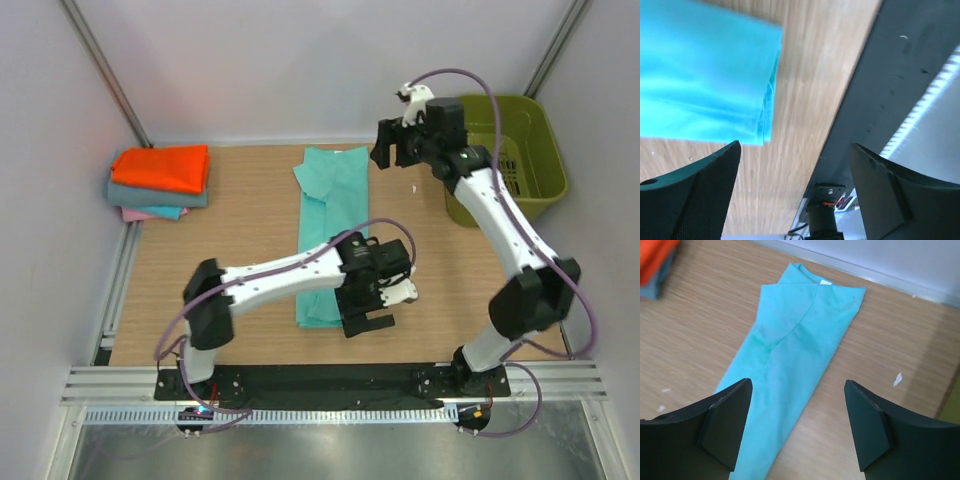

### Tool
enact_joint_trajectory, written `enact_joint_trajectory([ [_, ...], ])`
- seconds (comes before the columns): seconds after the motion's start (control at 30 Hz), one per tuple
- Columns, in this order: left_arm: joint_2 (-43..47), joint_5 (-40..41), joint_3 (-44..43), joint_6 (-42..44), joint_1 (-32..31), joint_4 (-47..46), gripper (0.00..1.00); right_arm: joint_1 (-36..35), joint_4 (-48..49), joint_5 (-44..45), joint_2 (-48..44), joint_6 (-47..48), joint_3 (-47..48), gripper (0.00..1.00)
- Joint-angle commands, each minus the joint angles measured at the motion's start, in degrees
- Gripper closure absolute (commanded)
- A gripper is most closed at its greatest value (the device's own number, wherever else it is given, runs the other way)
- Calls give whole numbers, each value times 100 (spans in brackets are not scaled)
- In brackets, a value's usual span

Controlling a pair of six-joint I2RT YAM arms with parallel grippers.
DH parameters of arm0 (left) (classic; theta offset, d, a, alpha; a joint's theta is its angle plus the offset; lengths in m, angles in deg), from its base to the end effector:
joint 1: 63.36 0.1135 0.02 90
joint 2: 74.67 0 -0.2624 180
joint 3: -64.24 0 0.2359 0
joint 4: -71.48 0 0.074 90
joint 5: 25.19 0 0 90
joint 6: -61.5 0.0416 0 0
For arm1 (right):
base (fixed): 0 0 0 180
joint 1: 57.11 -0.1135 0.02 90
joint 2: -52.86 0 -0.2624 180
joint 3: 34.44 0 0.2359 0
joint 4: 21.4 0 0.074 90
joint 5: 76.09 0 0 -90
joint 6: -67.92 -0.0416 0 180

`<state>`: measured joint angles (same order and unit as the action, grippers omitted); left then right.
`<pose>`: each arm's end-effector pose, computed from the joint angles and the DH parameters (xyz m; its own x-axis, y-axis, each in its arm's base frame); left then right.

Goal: Fold and stack the t-shirts
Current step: Fold the tshirt

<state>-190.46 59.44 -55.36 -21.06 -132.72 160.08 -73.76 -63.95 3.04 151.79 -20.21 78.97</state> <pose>0.1303 -0.3570 0.2505 -0.2271 0.9685 -0.1021 0.9723 0.2194 -0.0807 0.3719 0.1194 0.3777 -0.4362 -0.1639 -0.8848 -0.4553 0.8883 0.0599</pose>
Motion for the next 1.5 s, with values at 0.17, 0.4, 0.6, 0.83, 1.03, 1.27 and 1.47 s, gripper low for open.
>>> enact_joint_trajectory([
  [0.17, 1928, 80, 1325, -1410, 1089, -820, 12, 337, -58, -1803, -1806, -3076, -2935, 25],
  [0.4, 2244, -1842, 3106, -3168, 3831, -1821, 26, 249, 601, -2418, -2282, -4053, -5198, 23],
  [0.6, 2675, -2873, 4982, -4916, 4739, -3772, 32, 223, 1215, -2788, -2168, -4563, -6245, 23],
  [0.83, 2614, -3014, 5950, -5569, 4748, -4811, 33, -14, 1208, -2999, -1756, -4713, -6597, 24],
  [1.03, 2176, -2979, 5977, -5701, 4739, -4969, 37, -497, 1708, -3000, -1509, -5108, -6984, 27],
  [1.27, 1946, -2909, 5968, -5745, 4643, -4838, 44, -682, 2051, -2824, -1114, -5293, -6923, 32],
  [1.47, 1955, -2970, 6039, -5868, 4361, -5013, 52, -902, 2052, -2701, -1025, -5250, -6835, 43],
])
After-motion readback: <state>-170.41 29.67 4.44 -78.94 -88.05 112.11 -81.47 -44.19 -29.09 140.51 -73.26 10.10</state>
